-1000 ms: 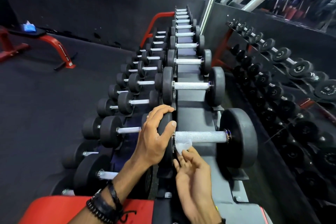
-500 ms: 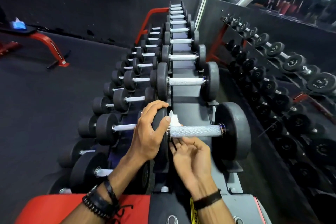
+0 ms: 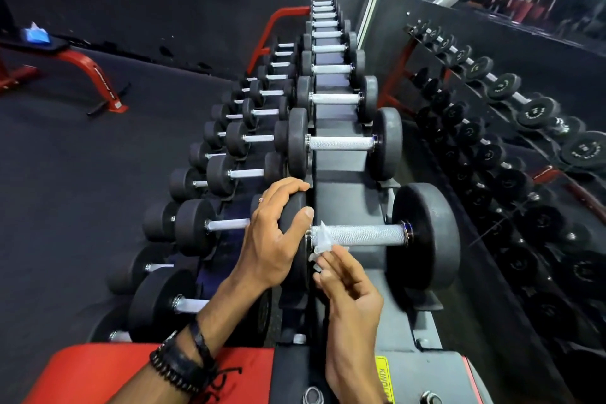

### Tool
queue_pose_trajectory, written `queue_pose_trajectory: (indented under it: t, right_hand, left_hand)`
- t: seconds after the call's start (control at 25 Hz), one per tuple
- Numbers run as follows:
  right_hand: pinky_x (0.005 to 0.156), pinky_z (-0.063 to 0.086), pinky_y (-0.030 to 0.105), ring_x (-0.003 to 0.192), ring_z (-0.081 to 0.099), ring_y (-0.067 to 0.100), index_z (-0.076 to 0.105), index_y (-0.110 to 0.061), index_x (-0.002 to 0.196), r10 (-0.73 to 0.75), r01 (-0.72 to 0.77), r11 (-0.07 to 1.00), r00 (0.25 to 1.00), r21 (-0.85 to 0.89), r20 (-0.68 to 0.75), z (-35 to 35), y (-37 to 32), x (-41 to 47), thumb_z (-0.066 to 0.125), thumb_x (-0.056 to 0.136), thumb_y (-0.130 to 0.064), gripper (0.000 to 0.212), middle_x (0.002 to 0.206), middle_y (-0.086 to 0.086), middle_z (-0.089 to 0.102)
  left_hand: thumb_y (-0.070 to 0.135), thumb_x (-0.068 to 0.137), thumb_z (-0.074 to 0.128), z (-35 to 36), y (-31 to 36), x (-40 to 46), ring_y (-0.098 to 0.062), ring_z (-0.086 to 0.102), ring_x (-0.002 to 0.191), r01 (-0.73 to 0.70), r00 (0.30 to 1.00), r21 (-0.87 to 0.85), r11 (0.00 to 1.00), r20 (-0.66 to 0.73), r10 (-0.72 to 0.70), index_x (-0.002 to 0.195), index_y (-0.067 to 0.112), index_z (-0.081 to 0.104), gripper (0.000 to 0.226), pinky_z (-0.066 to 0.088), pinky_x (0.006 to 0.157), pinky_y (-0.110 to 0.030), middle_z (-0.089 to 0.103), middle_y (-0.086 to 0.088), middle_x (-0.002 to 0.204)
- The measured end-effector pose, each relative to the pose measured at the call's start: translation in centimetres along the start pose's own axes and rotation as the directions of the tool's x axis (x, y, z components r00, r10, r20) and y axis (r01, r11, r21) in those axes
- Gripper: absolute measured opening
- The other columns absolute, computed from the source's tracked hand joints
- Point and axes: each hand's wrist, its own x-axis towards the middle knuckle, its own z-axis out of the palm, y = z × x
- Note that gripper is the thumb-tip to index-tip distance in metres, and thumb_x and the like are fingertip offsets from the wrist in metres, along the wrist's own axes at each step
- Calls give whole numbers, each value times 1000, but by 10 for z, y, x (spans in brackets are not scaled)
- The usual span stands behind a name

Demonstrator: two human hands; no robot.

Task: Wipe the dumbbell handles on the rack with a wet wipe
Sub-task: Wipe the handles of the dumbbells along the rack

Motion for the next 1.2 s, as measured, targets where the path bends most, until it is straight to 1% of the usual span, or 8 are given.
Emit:
queue_pose_trajectory:
  t: [0.24, 0.36, 0.52, 0.64, 0.76, 0.96, 1.12, 1.2]
  right_hand:
    - [105, 38, 21, 128, 49, 11, 57, -17, 132, -435, 484, 681, 871, -549, 227, -1, 3, 4, 56, 83, -10, 49, 134, -10, 55]
    - [108, 31, 14, 133, 41, 9, 53, -9, 135, -514, 603, 454, 779, -656, 360, -3, 1, 13, 55, 82, 3, 55, 139, -3, 52]
    - [115, 29, 28, 140, 35, 16, 48, -3, 138, -506, 715, 239, 669, -657, 545, -11, -2, 24, 49, 74, 22, 69, 147, 6, 43]
    - [114, 32, 31, 136, 42, 16, 54, -2, 134, -497, 680, 198, 690, -706, 526, -14, -15, 42, 51, 66, 26, 73, 144, 6, 47]
    - [100, 45, 24, 110, 60, 16, 68, -2, 114, -569, 667, 183, 671, -722, 476, -14, -32, 55, 62, 73, 21, 48, 119, 3, 61]
    - [77, 44, 29, 87, 49, 14, 72, -12, 100, -658, 648, 3, 575, -762, 486, 2, -40, 40, 73, 81, -7, 20, 91, -3, 61]
    - [69, 50, 37, 77, 54, 16, 65, -18, 109, -537, 596, 161, 722, -787, 436, 8, -30, 41, 71, 85, -18, 25, 82, -5, 58]
    - [67, 49, 36, 76, 54, 16, 66, -20, 108, -501, 593, 124, 730, -795, 466, 7, -24, 42, 68, 86, -21, 21, 81, -5, 56]
  left_hand:
    - [37, 89, 52, 1, 1, 0, -19, 51, 125, 1, 1000, -22, 1000, -3, -1, 120, 14, 61, 39, 39, 106, -44, 59, 4, 126]
    - [37, 89, 52, 2, 0, 0, -21, 51, 125, -13, 1000, -31, 999, -6, 13, 120, 14, 61, 39, 39, 107, -44, 59, 4, 126]
    - [36, 89, 53, 2, -2, 1, -20, 50, 126, -15, 1000, -38, 999, -9, 14, 120, 12, 62, 40, 39, 107, -42, 58, 3, 126]
    - [35, 88, 53, 2, -3, 1, -19, 51, 124, -22, 1000, -43, 999, -11, 21, 118, 10, 62, 40, 39, 106, -43, 58, 4, 124]
    - [36, 88, 53, 1, -3, 2, -18, 51, 123, -20, 1000, -45, 999, -7, 20, 117, 10, 62, 39, 38, 105, -46, 58, 5, 123]
    - [38, 88, 53, 0, -1, 0, -12, 50, 123, 10, 1000, -40, 999, 12, -10, 118, 13, 62, 40, 38, 106, -36, 56, 10, 124]
    - [38, 88, 52, -1, -1, 1, -11, 49, 123, 1, 999, -22, 1000, 36, 0, 119, 13, 61, 41, 38, 106, -36, 55, 9, 125]
    - [39, 88, 52, -2, 0, 2, -11, 50, 123, 2, 999, -14, 1000, 33, -2, 119, 14, 61, 41, 39, 106, -38, 55, 10, 126]
